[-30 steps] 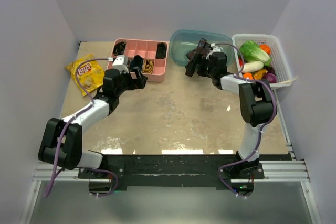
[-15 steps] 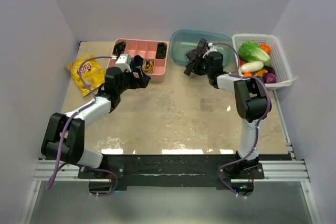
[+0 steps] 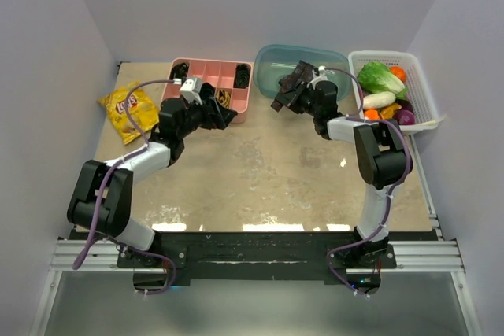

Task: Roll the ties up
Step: Pick up the tie from the bin.

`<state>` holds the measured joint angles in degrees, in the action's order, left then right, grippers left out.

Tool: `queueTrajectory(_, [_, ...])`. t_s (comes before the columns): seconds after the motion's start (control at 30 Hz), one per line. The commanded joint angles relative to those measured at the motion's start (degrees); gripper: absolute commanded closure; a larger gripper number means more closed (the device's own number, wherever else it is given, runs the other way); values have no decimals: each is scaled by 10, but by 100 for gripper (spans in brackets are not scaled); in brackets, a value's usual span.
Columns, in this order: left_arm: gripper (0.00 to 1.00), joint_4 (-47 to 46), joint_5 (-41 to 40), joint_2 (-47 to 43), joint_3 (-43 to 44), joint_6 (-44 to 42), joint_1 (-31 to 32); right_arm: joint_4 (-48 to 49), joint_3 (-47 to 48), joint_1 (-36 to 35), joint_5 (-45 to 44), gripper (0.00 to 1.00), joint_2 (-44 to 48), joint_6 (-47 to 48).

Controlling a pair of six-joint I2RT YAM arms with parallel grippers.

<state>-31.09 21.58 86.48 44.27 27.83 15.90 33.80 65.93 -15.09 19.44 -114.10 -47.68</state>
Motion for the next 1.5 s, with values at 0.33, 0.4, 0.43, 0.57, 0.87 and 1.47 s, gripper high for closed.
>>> queueTrajectory(0.33, [5, -233, 134, 157, 89, 180, 67, 36, -15, -38, 35, 99, 87, -119])
queueTrajectory(0.4, [7, -235, 135, 177, 106, 186, 71, 36, -18, -39, 38, 99, 90, -122])
queueTrajectory(0.43, [7, -236, 136, 182, 111, 187, 75, 39, -19, -40, 42, 99, 90, -123])
queueTrajectory(0.57, [10, -238, 137, 212, 136, 197, 80, 37, -23, -42, 49, 99, 99, -125])
queueTrajectory(0.87, [30, -219, 137, 259, 200, 197, 82, 52, -28, -47, 69, 99, 106, -142])
queueTrajectory(1.47, [100, -226, 151, 205, 192, 188, 70, 20, -45, -47, 68, 48, 143, -125])
